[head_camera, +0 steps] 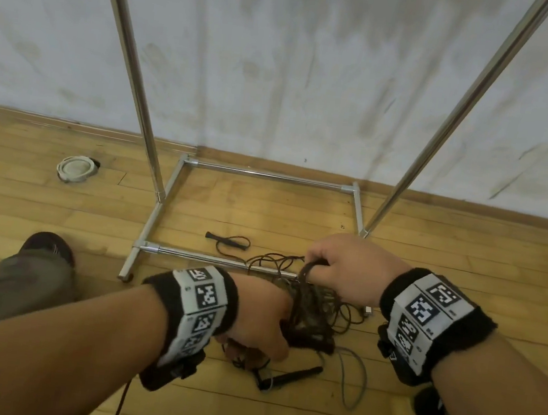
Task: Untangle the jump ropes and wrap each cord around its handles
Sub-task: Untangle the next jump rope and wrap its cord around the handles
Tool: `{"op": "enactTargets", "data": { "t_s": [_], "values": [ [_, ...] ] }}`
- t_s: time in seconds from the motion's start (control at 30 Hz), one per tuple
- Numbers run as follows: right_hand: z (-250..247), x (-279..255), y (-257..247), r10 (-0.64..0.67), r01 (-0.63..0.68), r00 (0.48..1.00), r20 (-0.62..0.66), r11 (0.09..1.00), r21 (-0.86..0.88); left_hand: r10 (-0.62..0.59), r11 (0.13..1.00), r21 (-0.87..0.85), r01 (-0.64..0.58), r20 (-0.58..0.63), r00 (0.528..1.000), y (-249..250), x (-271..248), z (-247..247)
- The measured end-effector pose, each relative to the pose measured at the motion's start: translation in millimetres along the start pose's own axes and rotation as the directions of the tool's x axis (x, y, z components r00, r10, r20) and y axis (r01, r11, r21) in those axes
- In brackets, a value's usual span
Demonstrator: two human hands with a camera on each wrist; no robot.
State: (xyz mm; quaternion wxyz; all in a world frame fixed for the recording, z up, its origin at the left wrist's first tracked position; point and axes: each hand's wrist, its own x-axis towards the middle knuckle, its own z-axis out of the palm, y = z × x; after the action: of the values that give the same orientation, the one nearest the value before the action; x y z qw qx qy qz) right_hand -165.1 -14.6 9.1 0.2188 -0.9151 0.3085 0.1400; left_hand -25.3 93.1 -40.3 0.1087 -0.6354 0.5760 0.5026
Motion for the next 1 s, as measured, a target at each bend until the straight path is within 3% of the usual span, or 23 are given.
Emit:
{"op": "enactTargets", "data": {
  "t_s": [0.07,0.1,0.17,0.23,0.33,0.5,0.73,0.93,1.0],
  "values": [
    [-2,-2,-11,-0.045,0.041,0.997,-0.059,0.997,-0.064,-0.052,0.997,-0.058,0.042,-0.192,0.980,-8,12,-4],
    [-2,-4,-16,-0.059,0.054,0.995,-0.085,0.996,-0.068,-0.097,0.983,-0.180,0.047,-0.283,0.954,-16,16,-12],
    [-2,-7,-21,-0.079,0.074,0.991,-0.108,0.996,-0.042,-0.187,0.872,-0.488,-0.031,-0.392,0.901,-34,18,-31],
    [1,-8,-22,-0.077,0.081,0.991,-0.108,0.996,0.038,-0.189,0.698,-0.688,-0.200,-0.446,0.875,-49,11,-49],
    [1,-5,-14,-0.040,0.055,0.995,-0.094,0.985,0.163,-0.109,0.467,-0.802,-0.371,-0.469,0.876,-58,-5,-65],
    [5,2,-2,-0.017,0.039,0.995,-0.097,0.972,0.230,0.038,0.279,-0.825,-0.492,-0.502,0.864,-51,-17,-66],
    [13,3,5,0.009,0.013,0.997,-0.074,0.957,0.291,0.054,0.327,-0.798,-0.506,-0.519,0.853,-40,-15,-59],
    [11,1,10,0.009,0.005,0.999,-0.043,0.943,0.332,0.200,0.275,-0.817,-0.506,-0.466,0.862,-33,-23,-56],
    [10,0,12,0.001,0.007,1.000,-0.025,0.952,0.305,0.289,0.330,-0.817,-0.474,-0.390,0.874,-32,-26,-54]
  ]
}}
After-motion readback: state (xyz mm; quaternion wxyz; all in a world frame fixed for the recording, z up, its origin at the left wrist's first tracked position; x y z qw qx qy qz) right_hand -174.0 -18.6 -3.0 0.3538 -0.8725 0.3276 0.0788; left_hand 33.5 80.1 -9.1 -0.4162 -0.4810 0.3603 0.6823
